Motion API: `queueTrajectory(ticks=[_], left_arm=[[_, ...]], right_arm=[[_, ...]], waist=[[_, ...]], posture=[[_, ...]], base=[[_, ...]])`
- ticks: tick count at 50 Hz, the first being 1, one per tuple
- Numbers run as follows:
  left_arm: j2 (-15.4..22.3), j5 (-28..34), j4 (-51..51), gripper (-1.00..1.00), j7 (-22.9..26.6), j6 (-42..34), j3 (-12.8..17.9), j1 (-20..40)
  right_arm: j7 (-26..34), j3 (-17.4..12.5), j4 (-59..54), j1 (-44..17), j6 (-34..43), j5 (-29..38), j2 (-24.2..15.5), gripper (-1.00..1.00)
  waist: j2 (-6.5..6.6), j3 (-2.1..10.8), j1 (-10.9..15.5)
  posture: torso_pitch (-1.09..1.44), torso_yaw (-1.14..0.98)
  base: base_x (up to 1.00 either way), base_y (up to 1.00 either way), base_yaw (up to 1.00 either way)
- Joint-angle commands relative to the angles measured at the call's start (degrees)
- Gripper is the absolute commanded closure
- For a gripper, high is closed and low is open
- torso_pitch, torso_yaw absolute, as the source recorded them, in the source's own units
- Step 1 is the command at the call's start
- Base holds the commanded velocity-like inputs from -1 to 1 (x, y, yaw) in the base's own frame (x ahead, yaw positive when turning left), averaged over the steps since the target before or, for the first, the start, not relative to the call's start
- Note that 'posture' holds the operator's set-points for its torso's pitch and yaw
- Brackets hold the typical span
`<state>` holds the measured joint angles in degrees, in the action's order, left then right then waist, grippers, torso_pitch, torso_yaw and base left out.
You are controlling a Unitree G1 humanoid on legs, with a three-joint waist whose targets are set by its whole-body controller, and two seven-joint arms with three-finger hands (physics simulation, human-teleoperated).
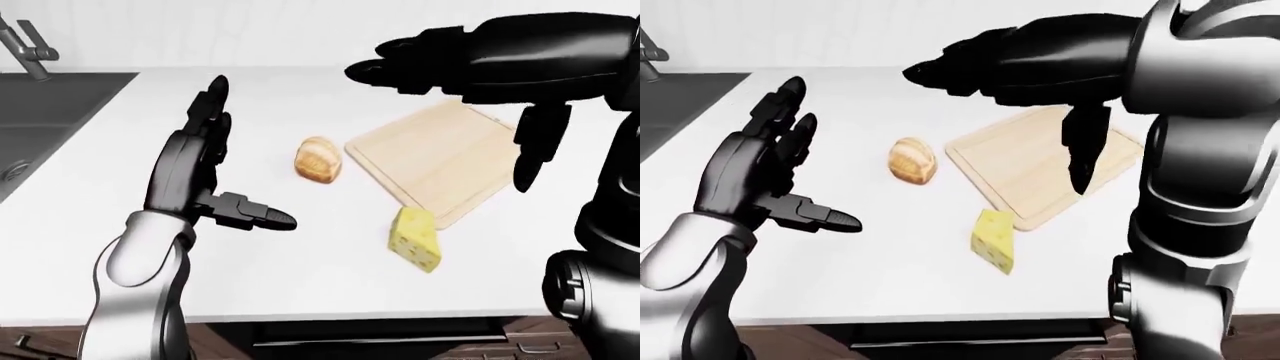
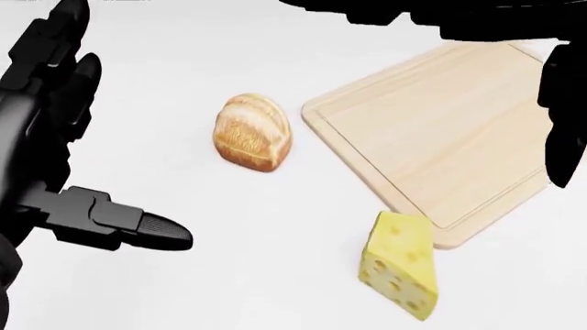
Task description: Place the bread and cheese on the cutting board.
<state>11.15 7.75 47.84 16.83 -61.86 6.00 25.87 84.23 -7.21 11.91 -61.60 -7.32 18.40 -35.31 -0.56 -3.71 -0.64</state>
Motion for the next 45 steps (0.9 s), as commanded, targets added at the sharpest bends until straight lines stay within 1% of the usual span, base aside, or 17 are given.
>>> queueTrajectory(ticks=[1, 4, 7, 12, 17, 19, 21, 22, 23, 27, 29, 30, 31, 32, 36, 40, 45], left_arm=[[0.2, 0.1, 1.2, -1.0, -0.2, 2.3, 0.2, 1.1], [0.1, 0.1, 1.4, -1.0, -0.2, 2.1, 0.2, 1.1], [0.1, 0.1, 1.4, -1.0, -0.2, 2.2, 0.2, 0.9], [0.2, -0.1, 1.1, -1.0, -0.1, 2.8, 0.7, 0.7], [0.4, -0.3, 1.0, -1.0, -0.2, 2.6, 1.0, 1.1], [0.6, -0.4, 0.9, -1.0, -0.2, 2.3, 1.2, 1.5], [0.6, -0.4, 0.9, -1.0, -0.4, 2.3, 1.0, 1.4], [0.5, -0.4, 1.0, -1.0, -0.5, 2.3, 0.9, 1.4], [0.5, -0.5, 1.0, -1.0, -0.5, 2.3, 1.0, 1.4], [0.6, -0.7, 1.0, -1.0, -0.5, 2.4, 1.1, 1.3], [0.6, -0.7, 1.0, -1.0, -0.5, 2.5, 1.1, 1.1], [0.6, -0.8, 1.0, -1.0, -0.5, 2.4, 1.2, 1.1], [0.6, -0.8, 1.0, -1.0, -0.5, 2.5, 1.3, 1.1], [0.6, -0.8, 1.0, -1.0, -0.6, 2.5, 1.3, 1.0], [0.6, -0.9, 1.1, -1.0, -0.6, 2.8, 1.1, 0.6], [0.6, -0.9, 1.2, -1.0, -0.7, 2.6, 1.0, 0.6], [0.6, -0.9, 1.4, -1.0, -0.6, 2.5, 1.1, 0.6]], right_arm=[[-0.2, -0.8, -1.1, -2.7, -5.0, 1.1, 0.4, -1.0], [0.4, -0.4, -2.4, -3.2, -8.4, 2.4, 1.7, -1.0], [2.0, -0.3, -1.2, -2.1, -10.2, 2.6, 2.7, -1.0], [7.9, -0.7, 6.1, 0.0, -6.9, 0.1, 3.3, -1.0], [8.3, 0.3, 15.7, 6.0, -2.1, -3.7, -0.3, -1.0], [8.3, 0.9, 19.4, 6.9, 2.5, -5.6, -2.1, -1.0], [8.3, 1.3, 21.9, 8.0, 4.4, -7.0, -3.9, -1.0], [8.3, 1.4, 22.9, 8.1, 5.4, -7.3, -4.1, -1.0], [8.3, 1.5, 23.6, 8.1, 6.2, -7.6, -4.2, -0.96], [8.3, 2.5, 27.0, 8.1, 9.8, -8.5, -4.3, -0.68], [8.3, 2.8, 27.6, 8.4, 10.2, -8.4, -4.1, -0.6], [8.3, 3.1, 28.1, 8.6, 10.6, -8.2, -3.7, -0.48], [8.3, 3.3, 28.7, 8.8, 11.0, -8.1, -3.5, -0.31], [8.3, 3.5, 29.1, 9.1, 11.3, -7.9, -3.0, -0.25], [8.3, 4.1, 30.0, 10.0, 11.7, -7.3, -2.3, -0.23], [8.3, 4.6, 30.5, 10.8, 11.8, -6.4, -1.3, -0.29], [8.3, 5.2, 32.0, 12.1, 12.9, -5.2, 0.4, -0.3]], waist=[[0.1, 1.38, 0.0], [0.4, 1.58, -0.1], [0.54, 1.72, -0.1], [0.63, 1.97, -0.1], [0.5, 2.03, -0.1], [0.31, 2.01, -0.2], [0.31, 1.93, -0.1], [0.32, 1.85, -0.1], [0.34, 1.77, 0.0], [0.36, 1.57, -0.2], [0.39, 1.47, -0.3], [0.42, 1.43, -0.4], [0.45, 1.41, -0.4], [0.47, 1.41, -0.5], [0.57, 1.4, -0.6], [0.68, 1.42, -0.6], [0.72, 1.49, -0.6]], posture=[[0.0, 0.0], [0.0, 0.0], [0.0, 0.0], [0.0, 0.0], [0.0, 0.0], [0.0, 0.0], [0.0, 0.0], [0.0, 0.0], [0.0, 0.0], [0.0, 0.0], [0.0, 0.0], [0.0, 0.0], [0.0, 0.0], [0.0, 0.0], [0.0, 0.0], [0.0, 0.0], [0.0, 0.0]], base=[[0.0, 0.0, 0.0], [0.0, 0.0, 0.0], [0.0, 0.0, 0.0], [0.0, 0.0, 0.0], [0.0, 0.0, 0.0], [0.0, 0.0, 0.0], [0.0, 0.0, 0.0], [0.0, 0.0, 0.0], [0.0, 0.0, 0.0], [0.0, 0.0, 0.0], [0.0, 0.0, 0.0], [0.0, 0.0, 0.0], [0.0, 0.0, 0.0], [0.0, 0.0, 0.0], [0.0, 0.0, 0.0], [0.0, 0.0, 0.0], [0.0, 0.0, 0.0]])
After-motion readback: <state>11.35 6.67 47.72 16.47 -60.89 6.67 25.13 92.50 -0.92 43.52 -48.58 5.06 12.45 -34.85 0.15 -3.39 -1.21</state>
